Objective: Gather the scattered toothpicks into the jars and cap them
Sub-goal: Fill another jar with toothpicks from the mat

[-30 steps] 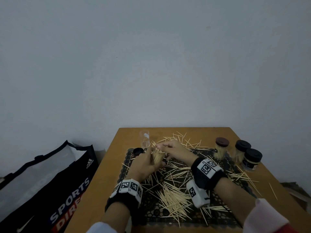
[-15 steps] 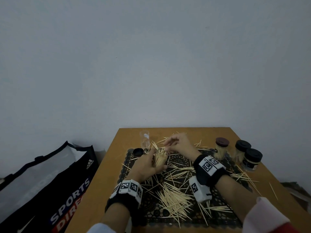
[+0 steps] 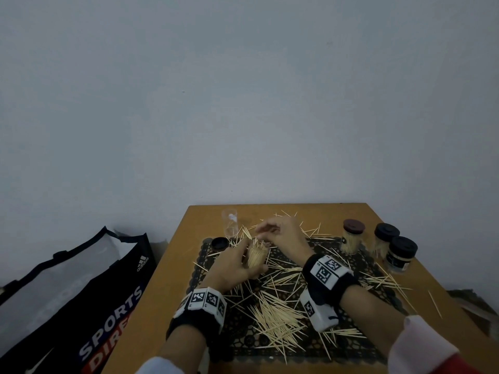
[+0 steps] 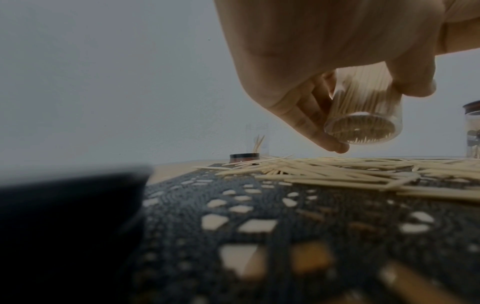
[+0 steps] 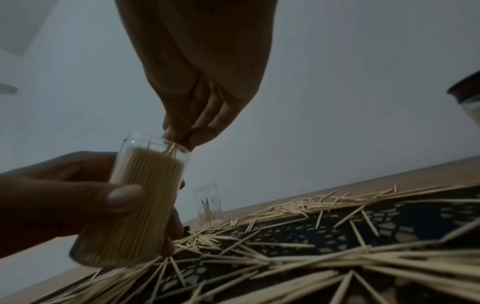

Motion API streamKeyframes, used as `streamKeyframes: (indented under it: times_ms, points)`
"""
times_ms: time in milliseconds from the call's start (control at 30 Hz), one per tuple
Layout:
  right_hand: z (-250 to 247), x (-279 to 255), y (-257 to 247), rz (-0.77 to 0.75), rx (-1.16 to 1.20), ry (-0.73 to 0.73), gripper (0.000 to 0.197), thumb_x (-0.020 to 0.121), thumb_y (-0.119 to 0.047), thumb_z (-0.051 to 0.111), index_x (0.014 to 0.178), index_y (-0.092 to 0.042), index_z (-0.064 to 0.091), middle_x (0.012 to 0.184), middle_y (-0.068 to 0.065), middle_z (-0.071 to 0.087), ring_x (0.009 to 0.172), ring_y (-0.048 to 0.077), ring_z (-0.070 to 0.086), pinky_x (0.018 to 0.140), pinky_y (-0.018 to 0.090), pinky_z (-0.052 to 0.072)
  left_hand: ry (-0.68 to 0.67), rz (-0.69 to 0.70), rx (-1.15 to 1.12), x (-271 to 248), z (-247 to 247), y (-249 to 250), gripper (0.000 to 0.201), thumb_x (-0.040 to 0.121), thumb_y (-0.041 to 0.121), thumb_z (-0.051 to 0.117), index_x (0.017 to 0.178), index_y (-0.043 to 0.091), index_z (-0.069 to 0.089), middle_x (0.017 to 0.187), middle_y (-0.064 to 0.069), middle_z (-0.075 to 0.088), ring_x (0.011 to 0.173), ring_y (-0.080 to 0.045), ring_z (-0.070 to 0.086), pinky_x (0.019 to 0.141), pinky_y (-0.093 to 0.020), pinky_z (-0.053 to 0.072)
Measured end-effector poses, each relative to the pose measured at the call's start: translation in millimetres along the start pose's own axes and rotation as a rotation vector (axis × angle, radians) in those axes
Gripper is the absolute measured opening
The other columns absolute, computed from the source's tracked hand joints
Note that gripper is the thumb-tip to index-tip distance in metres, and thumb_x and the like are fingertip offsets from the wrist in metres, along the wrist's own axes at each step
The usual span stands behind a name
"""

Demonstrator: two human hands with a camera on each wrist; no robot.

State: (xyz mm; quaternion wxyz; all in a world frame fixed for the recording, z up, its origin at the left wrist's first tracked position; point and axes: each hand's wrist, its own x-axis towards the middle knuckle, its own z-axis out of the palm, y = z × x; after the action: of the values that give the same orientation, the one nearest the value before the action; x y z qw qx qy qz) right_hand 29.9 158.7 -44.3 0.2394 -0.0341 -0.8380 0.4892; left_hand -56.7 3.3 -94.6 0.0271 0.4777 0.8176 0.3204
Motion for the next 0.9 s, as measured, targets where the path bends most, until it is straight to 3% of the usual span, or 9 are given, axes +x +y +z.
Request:
streamKeyframes:
  times_ms: [67, 133, 233, 333, 433, 567, 733, 833, 900]
  points:
    - [3.4, -3.2, 0.8, -0.01, 0.04, -0.017, 0.022, 0.087, 0.001, 0.064, 0.099, -0.015, 0.072, 0.097, -0.001, 0.073, 0.088, 0.005, 0.069, 0.074, 0.019, 0.055, 0.024, -0.027, -0.014, 0.3, 0.4, 0.2, 0.067, 0.079, 0.063, 0.067, 0.127, 0.023, 0.046, 0.085, 0.005, 0.07, 0.062, -0.001, 0.063, 0.057, -0.015, 0.046]
    - [6.2, -5.5, 3.5, -0.002, 0.081, -0.038, 0.029, 0.094, -0.003, 0.056, 0.12, -0.014, 0.065, 0.118, -0.003, 0.067, 0.106, 0.001, 0.063, 0.088, 0.02, 0.052, 0.067, -0.064, -0.004, 1.0, 0.3, -2.1, 0.066, 0.078, 0.065, 0.066, 0.124, 0.022, 0.046, 0.085, 0.005, 0.068, 0.063, -0.005, 0.061, 0.056, -0.017, 0.041]
    - [9.8, -8.5, 7.6, 0.078, 0.055, -0.173, 0.045, 0.1, -0.027, 0.049, 0.144, -0.021, 0.041, 0.148, -0.006, 0.042, 0.136, 0.009, 0.039, 0.112, 0.031, 0.034, 0.091, -0.103, -0.022, 2.3, 1.3, -4.7, 0.069, 0.08, 0.067, 0.063, 0.125, 0.018, 0.043, 0.085, 0.005, 0.066, 0.064, -0.008, 0.061, 0.057, -0.02, 0.041]
    - [12.2, -12.7, 11.7, 0.112, -0.045, -0.408, 0.054, 0.101, -0.042, 0.042, 0.15, -0.026, 0.028, 0.159, -0.004, 0.018, 0.147, 0.01, 0.013, 0.117, 0.035, 0.013, 0.088, -0.09, -0.004, 1.3, 2.1, -1.9, 0.065, 0.085, 0.057, 0.064, 0.13, 0.016, 0.04, 0.067, 0.008, 0.057, 0.051, -0.001, 0.048, 0.05, -0.015, 0.031]
    - [9.9, -13.7, 12.6, 0.081, -0.119, -0.462, 0.057, 0.099, -0.048, 0.041, 0.15, -0.029, 0.027, 0.161, -0.002, 0.01, 0.148, 0.01, 0.003, 0.12, 0.045, 0.006, 0.097, -0.075, -0.011, -0.2, 1.5, -1.1, 0.062, 0.086, 0.054, 0.064, 0.129, 0.014, 0.042, 0.063, 0.009, 0.055, 0.048, 0.001, 0.045, 0.048, -0.014, 0.029]
    - [2.0, -12.4, 10.7, 0.016, -0.359, -0.442, 0.059, 0.097, -0.052, 0.037, 0.149, -0.026, 0.03, 0.159, -0.004, 0.017, 0.147, 0.01, 0.005, 0.121, 0.043, 0.008, 0.121, -0.062, -0.026, -0.3, 0.4, -1.2, 0.067, 0.086, 0.059, 0.061, 0.131, 0.015, 0.04, 0.064, 0.009, 0.055, 0.051, 0.0, 0.049, 0.05, -0.017, 0.032]
    - [-13.7, -13.3, 6.1, 0.061, -0.062, -0.399, 0.05, 0.095, -0.052, 0.045, 0.143, -0.041, 0.038, 0.151, -0.012, 0.037, 0.136, 0.006, 0.035, 0.108, 0.03, 0.031, 0.109, -0.111, 0.01, 0.8, 1.4, -8.3, 0.093, 0.069, 0.088, 0.046, 0.131, 0.02, 0.038, 0.082, 0.004, 0.068, 0.065, -0.01, 0.063, 0.062, -0.03, 0.052]
    - [-22.6, -17.9, 8.2, 0.12, -0.178, -0.28, 0.043, 0.095, -0.038, 0.055, 0.137, -0.031, 0.049, 0.127, -0.009, 0.057, 0.115, 0.011, 0.056, 0.087, 0.022, 0.047, 0.103, -0.119, 0.048, 1.6, 1.5, -11.1, 0.101, 0.064, 0.094, 0.041, 0.133, 0.02, 0.037, 0.085, 0.003, 0.067, 0.066, -0.011, 0.062, 0.063, -0.029, 0.052]
    - [-24.4, -25.4, 9.7, 0.187, -0.348, -0.35, 0.034, 0.092, -0.036, 0.062, 0.123, -0.024, 0.057, 0.107, -0.005, 0.063, 0.097, 0.017, 0.063, 0.08, 0.028, 0.053, 0.115, -0.122, 0.058, 1.7, 0.4, -11.2, 0.104, 0.064, 0.094, 0.04, 0.134, 0.019, 0.035, 0.084, 0.002, 0.066, 0.066, -0.013, 0.061, 0.06, -0.028, 0.051]
